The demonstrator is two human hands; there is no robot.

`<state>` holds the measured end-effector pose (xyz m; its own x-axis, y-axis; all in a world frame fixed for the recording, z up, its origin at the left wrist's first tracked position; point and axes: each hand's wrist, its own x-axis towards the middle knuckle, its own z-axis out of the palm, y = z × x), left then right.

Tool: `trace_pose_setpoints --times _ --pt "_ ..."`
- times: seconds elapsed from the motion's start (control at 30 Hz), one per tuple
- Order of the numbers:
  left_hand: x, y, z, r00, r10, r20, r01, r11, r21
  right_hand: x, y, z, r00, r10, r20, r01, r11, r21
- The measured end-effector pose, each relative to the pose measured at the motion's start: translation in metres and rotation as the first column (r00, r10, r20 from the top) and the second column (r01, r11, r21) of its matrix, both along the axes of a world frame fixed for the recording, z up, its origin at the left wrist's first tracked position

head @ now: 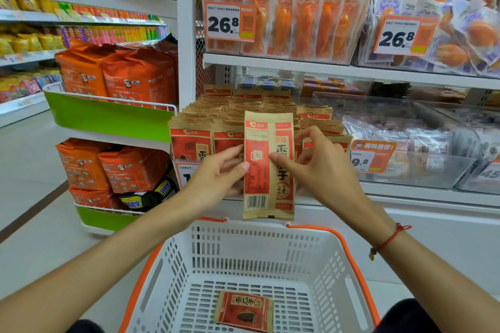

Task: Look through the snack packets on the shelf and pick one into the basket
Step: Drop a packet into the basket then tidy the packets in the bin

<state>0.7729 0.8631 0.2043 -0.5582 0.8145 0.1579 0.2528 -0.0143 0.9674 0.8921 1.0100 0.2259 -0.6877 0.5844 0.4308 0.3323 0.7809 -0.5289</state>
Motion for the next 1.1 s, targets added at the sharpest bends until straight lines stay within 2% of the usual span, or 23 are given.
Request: trace_pose_setpoints --times 0.1,0.23,0.33,0.63,0.8,0.97,1.1 --pt "-0.001 0.000 -0.002 1.000 -0.008 -0.022 0.007 0.999 -0.042 -0.001 0.006 0.002 0.997 -0.033 -0.074 0.033 0.999 0.000" --pt "0.000 0.001 -0.004 0.999 -0.037 -0.039 0.034 0.996 -0.082 0.001 0.016 0.004 0.972 -0.064 -0.225 0.016 0.978 -0.209" --pt "0.001 0.002 -0.005 0.998 -0.056 -0.032 0.052 0.994 -0.094 0.002 0.019 0.002 0.956 -0.066 -0.287 -0.020 0.957 -0.289" --pt "0.002 0.004 -0.004 0.999 -0.031 -0.023 0.029 0.997 -0.073 0.001 0.010 0.000 0.906 -0.028 -0.423 -0.087 0.964 -0.250" --pt "0.000 0.001 -0.003 0.999 0.043 -0.005 -0.043 0.999 -0.017 -0.004 0.003 -0.010 0.914 0.016 -0.405 -0.108 0.973 -0.206" --pt "-0.002 -0.001 0.001 0.986 0.154 0.062 -0.159 0.983 0.092 -0.010 -0.002 -0.015 0.927 0.189 -0.323 -0.257 0.950 -0.179" --pt "-0.006 -0.004 0.003 0.971 0.217 0.102 -0.230 0.964 0.131 -0.008 -0.003 -0.015 0.918 0.315 -0.241 -0.374 0.890 -0.262"
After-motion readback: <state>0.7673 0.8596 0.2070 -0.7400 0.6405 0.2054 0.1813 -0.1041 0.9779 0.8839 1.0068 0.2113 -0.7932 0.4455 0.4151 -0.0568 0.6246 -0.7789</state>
